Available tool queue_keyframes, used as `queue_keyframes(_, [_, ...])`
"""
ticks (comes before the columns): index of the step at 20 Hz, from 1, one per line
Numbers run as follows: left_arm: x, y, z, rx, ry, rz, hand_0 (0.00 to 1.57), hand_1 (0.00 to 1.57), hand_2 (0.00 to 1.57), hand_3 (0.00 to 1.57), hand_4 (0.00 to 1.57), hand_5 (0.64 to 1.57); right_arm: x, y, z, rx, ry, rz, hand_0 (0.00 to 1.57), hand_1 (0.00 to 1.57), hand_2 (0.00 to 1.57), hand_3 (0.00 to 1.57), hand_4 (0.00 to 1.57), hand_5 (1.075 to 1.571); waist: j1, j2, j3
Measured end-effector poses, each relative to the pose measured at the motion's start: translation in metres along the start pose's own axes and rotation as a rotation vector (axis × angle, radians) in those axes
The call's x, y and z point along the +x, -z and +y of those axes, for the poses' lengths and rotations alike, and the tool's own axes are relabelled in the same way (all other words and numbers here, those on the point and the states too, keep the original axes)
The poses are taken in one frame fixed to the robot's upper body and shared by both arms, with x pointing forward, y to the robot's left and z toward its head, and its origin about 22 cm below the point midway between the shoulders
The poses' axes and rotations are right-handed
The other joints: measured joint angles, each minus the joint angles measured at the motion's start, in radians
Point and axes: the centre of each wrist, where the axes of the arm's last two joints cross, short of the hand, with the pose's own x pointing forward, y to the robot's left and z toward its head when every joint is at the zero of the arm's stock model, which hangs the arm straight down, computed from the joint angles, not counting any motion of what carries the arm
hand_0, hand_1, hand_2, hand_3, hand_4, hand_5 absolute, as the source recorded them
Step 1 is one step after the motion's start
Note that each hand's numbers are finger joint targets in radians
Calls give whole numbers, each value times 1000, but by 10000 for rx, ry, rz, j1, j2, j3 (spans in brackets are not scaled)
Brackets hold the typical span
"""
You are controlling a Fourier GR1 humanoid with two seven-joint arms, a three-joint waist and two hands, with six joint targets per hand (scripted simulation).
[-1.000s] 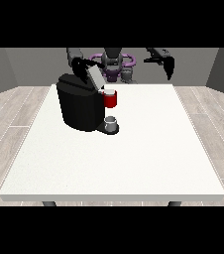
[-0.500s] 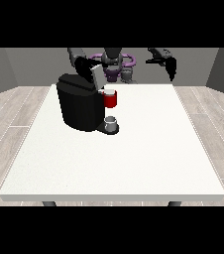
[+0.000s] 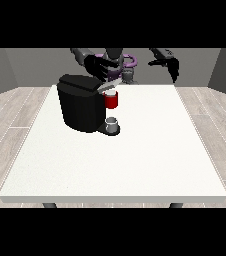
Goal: Insert the coffee pod into the coffee machine and close the lid
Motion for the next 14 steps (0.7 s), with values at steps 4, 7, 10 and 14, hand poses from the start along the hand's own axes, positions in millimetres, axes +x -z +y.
queue_keyframes(4, [2,5,-4,9,-30,-93,0,0,0,0,0,1571,10,8,7,278,-341,-190,0,0,0,0,142,1571,-54,48,2])
queue_keyframes(7, [2,4,-5,-73,3,-236,0,0,0,0,182,1571,13,11,16,333,-349,-228,0,0,0,0,125,1571,-73,-76,2])
queue_keyframes(10, [3,5,-12,-24,37,-561,0,0,0,0,165,1571,17,12,21,464,-265,-538,0,0,0,0,67,1571,-115,-55,3])
queue_keyframes(14, [1,2,-12,81,-71,-622,0,0,0,0,192,1571,7,3,37,997,273,-872,0,0,0,0,352,1571,-344,-367,3])
